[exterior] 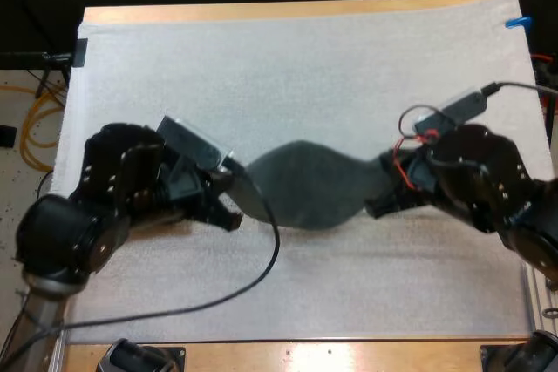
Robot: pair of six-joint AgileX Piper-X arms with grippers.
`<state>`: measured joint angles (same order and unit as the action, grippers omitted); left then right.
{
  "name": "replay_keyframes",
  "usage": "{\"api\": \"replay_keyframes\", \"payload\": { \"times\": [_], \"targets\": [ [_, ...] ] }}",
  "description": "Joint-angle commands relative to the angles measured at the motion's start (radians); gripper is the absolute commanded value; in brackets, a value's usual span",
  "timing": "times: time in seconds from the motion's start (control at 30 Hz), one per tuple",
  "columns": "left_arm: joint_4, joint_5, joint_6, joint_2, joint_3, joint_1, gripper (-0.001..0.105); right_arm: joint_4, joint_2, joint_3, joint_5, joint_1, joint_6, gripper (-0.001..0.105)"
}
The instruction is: Pick towel from pile fold and stack
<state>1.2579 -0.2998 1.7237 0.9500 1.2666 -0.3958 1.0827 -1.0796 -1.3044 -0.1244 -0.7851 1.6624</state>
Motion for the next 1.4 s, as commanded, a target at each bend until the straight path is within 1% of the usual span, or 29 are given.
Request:
{"api": "replay_keyframes", "payload": {
  "times": [0.0,0.07,0.13,0.27,0.33,0.4,0.43,0.47,0.5,0.6,0.67,0.7,0.77,0.87,0.97,1.03,1.17,1.3,1.37],
  "targets": [
    [0.054,-0.018,0.008,-0.02,0.008,-0.005,0.0,0.052,0.016,-0.01,-0.006,-0.023,-0.02,0.0],
    [0.105,-0.017,0.008,-0.04,0.008,-0.005,0.0,0.11,0.03,-0.01,-0.006,-0.062,-0.047,0.0],
    [0.124,-0.018,0.008,-0.06,0.008,-0.005,0.0,0.145,0.04,-0.01,-0.006,-0.096,-0.071,0.0],
    [0.128,-0.035,0.008,-0.086,0.008,-0.005,0.0,0.192,0.051,-0.018,-0.006,-0.146,-0.129,0.0],
    [0.125,-0.034,0.008,-0.085,0.006,-0.005,0.0,0.196,0.051,-0.018,-0.008,-0.15,-0.146,0.0],
    [0.098,-0.027,0.008,-0.071,-0.005,-0.005,0.0,0.196,0.041,-0.013,-0.032,-0.142,-0.155,0.0],
    [0.061,-0.022,0.007,-0.058,-0.02,-0.005,0.0,0.195,0.027,-0.012,-0.069,-0.128,-0.153,0.0],
    [0.024,-0.02,0.004,-0.044,-0.036,-0.005,0.0,0.19,0.008,-0.011,-0.093,-0.111,-0.142,0.0],
    [-0.004,-0.018,0.003,-0.033,-0.048,-0.005,0.0,0.182,-0.007,-0.01,-0.095,-0.099,-0.122,0.0],
    [-0.12,0.006,-0.002,0.045,-0.089,-0.005,0.0,0.119,-0.088,0.011,-0.095,-0.019,-0.046,0.0],
    [-0.209,0.036,-0.024,0.117,-0.119,-0.005,0.0,0.039,-0.155,0.039,-0.068,0.051,0.009,0.0],
    [-0.234,0.048,-0.032,0.144,-0.127,-0.005,0.0,0.007,-0.175,0.049,-0.045,0.078,0.015,0.0],
    [-0.314,0.085,-0.057,0.231,-0.136,-0.002,0.0,-0.084,-0.251,0.072,0.04,0.151,0.037,0.0],
    [-0.41,0.105,-0.086,0.337,-0.135,0.006,0.0,-0.185,-0.347,0.074,0.073,0.219,0.066,0.0],
    [-0.503,0.118,-0.091,0.441,-0.135,0.023,0.0,-0.284,-0.429,0.074,0.11,0.274,0.073,0.0],
    [-0.544,0.128,-0.091,0.5,-0.135,0.038,0.0,-0.333,-0.472,0.074,0.138,0.3,0.07,0.0],
    [-0.627,0.127,-0.098,0.598,-0.135,0.071,0.0,-0.401,-0.558,0.074,0.147,0.335,0.07,0.0],
    [-0.71,0.125,-0.14,0.669,-0.135,0.087,0.0,-0.475,-0.623,0.074,0.144,0.351,0.07,0.0],
    [-0.75,0.125,-0.166,0.705,-0.135,0.088,0.0,-0.513,-0.658,0.074,0.121,0.355,0.07,0.0]
  ]
}}
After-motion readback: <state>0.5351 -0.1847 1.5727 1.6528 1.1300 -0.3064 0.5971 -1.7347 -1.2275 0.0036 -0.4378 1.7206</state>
